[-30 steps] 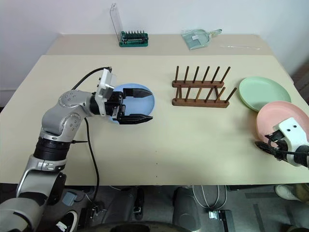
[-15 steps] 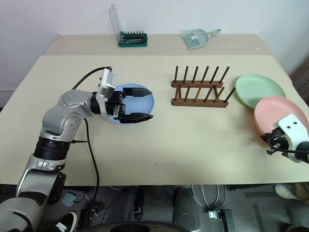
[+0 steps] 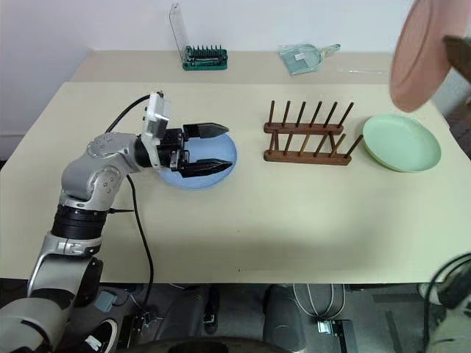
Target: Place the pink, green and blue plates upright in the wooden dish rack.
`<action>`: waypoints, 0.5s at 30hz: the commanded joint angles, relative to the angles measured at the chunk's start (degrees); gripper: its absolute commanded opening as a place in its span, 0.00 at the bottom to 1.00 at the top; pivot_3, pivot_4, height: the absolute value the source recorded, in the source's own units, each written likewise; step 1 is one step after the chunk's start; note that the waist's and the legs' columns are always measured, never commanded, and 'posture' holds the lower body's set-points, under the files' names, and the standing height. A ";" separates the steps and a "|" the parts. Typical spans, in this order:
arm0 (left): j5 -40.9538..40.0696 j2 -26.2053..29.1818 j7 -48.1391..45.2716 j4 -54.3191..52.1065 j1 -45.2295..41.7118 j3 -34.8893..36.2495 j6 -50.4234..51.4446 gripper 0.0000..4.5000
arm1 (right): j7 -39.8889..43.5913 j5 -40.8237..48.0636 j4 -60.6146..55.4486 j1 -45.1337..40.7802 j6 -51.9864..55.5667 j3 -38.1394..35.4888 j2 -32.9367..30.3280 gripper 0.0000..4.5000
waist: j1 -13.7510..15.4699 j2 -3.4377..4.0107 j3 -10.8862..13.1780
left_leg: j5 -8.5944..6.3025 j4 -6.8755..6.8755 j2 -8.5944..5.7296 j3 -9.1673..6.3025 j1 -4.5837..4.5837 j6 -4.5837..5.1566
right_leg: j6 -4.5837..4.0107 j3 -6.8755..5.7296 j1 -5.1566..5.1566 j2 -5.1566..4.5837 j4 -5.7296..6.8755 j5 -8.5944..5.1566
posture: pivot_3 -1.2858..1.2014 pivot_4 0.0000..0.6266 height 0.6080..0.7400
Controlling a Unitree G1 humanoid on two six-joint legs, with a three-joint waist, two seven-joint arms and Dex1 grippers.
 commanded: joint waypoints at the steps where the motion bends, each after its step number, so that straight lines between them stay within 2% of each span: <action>1: -1.11 0.28 0.37 -1.47 -1.08 1.25 0.01 1.00 | 2.11 0.46 7.90 -3.41 1.91 3.58 0.66 0.02 | -0.07 0.00 0.00 | 0.00 0.00 0.00 0.02 0.00 0.00 | 0.00 0.00 0.00 0.00 -0.01 0.01 | 0.52 0.24 0.88; 6: -1.46 0.50 2.03 -3.42 0.10 1.50 0.35 1.00 | 10.79 -5.50 18.48 -6.24 -1.31 12.13 -0.01 0.02 | -0.20 0.04 0.00 | 0.00 -0.06 0.01 0.03 0.00 0.01 | 0.03 0.00 -0.06 0.02 0.04 0.02 | 0.52 0.24 0.88; 15: -2.74 1.92 5.18 -8.30 3.74 2.43 2.27 1.00 | 20.35 -15.03 33.81 -13.38 -6.50 19.15 -1.81 0.02 | -0.26 0.07 0.00 | 0.00 -0.08 0.01 0.06 0.00 0.00 | 0.08 0.00 -0.07 0.02 0.03 0.05 | 0.52 0.24 0.88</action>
